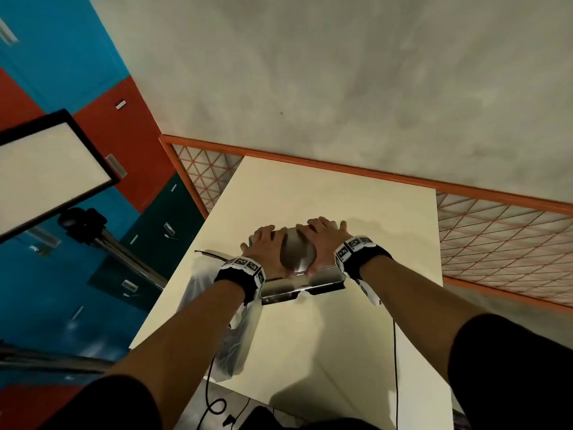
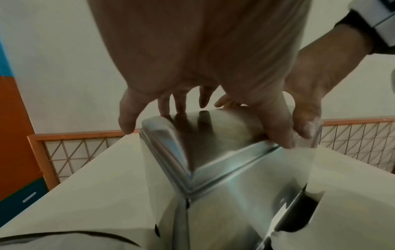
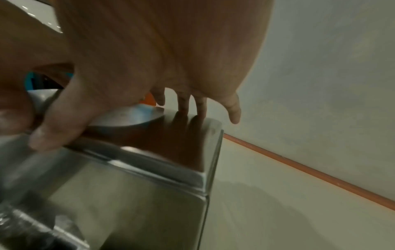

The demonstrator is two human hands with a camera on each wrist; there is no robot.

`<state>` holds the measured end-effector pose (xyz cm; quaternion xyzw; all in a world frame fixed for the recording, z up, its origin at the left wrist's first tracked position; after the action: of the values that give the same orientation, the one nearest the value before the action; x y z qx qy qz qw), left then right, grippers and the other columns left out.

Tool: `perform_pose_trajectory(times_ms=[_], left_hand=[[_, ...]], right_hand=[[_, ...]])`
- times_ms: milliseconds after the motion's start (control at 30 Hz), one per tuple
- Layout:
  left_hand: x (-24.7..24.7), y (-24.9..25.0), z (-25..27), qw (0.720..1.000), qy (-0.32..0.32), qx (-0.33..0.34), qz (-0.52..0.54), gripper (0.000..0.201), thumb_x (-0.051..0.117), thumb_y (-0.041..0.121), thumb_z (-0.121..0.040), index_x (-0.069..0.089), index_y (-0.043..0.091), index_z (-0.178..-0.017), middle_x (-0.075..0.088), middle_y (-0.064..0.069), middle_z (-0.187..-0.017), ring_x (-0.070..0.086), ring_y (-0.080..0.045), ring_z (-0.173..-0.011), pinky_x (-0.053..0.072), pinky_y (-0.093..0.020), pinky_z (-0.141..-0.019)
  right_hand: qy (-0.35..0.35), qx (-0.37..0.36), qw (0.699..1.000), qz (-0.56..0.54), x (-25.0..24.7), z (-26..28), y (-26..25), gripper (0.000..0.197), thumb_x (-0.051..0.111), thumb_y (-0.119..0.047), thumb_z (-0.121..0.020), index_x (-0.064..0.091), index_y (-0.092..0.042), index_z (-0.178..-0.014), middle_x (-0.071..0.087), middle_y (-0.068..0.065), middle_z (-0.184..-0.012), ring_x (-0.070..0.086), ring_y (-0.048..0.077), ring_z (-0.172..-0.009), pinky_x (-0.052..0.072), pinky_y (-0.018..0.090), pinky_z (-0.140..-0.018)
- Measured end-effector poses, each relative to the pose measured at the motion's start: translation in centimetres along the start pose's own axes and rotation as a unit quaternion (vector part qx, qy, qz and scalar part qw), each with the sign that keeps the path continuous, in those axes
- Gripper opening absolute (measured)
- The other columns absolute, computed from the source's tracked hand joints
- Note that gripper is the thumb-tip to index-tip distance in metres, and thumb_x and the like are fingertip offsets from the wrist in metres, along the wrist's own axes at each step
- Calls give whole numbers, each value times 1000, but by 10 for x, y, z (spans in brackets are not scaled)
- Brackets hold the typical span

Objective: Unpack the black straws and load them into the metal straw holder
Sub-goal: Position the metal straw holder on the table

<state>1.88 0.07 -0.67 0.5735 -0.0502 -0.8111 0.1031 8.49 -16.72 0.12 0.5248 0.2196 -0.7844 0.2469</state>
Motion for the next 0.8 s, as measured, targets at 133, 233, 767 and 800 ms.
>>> perform_pose_trajectory(times_ms=[133, 233, 767, 800], left_hand=[[-3, -2, -7, 999, -30, 23, -16, 125, 85, 67, -53, 17, 33, -152, 22, -2, -156, 25, -34, -142, 40, -64, -103], [-4, -1, -11, 998, -37, 50, -27, 126, 84, 68, -53, 16, 32, -153, 28, -1, -150, 30, -30, -138, 46, -60, -99], [-6, 2, -3, 998, -2, 51, -33, 122, 81, 67, -52, 18, 35, -151, 33, 0, -142, 36, -28, -129, 46, -56, -92], [-5, 3, -2, 998, 2, 51, -34, 122, 81, 67, -52, 19, 34, -151, 33, 0, -142, 36, -29, -128, 46, -56, -93]], right_hand=[[-9, 2, 1000, 11, -2, -1, -1, 130, 76, -76, -47, 13, -35, -153, 24, -1, -155, 20, 30, -144, 24, 75, -103], [-12, 0, 1000, 1, -2, -3, -2, 130, 77, -76, -45, 13, -36, -152, 27, -1, -153, 22, 29, -142, 26, 72, -103], [28, -6, 1000, 13, -5, 2, -7, 122, 70, -78, -41, 21, -36, -146, 38, -1, -135, 39, 28, -122, 40, 61, -93], [37, -6, 999, 12, -4, 3, -7, 123, 70, -78, -41, 22, -36, -146, 38, -1, -134, 39, 28, -122, 40, 62, -93]])
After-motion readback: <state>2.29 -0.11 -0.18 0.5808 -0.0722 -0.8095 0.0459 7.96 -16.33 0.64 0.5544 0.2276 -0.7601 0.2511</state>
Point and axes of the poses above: each hand's wrist, its own z-axis away from the middle knuckle, its own x-axis out of the palm, y = z × x, the point moved 2 cm from there along -z, towards the middle knuckle
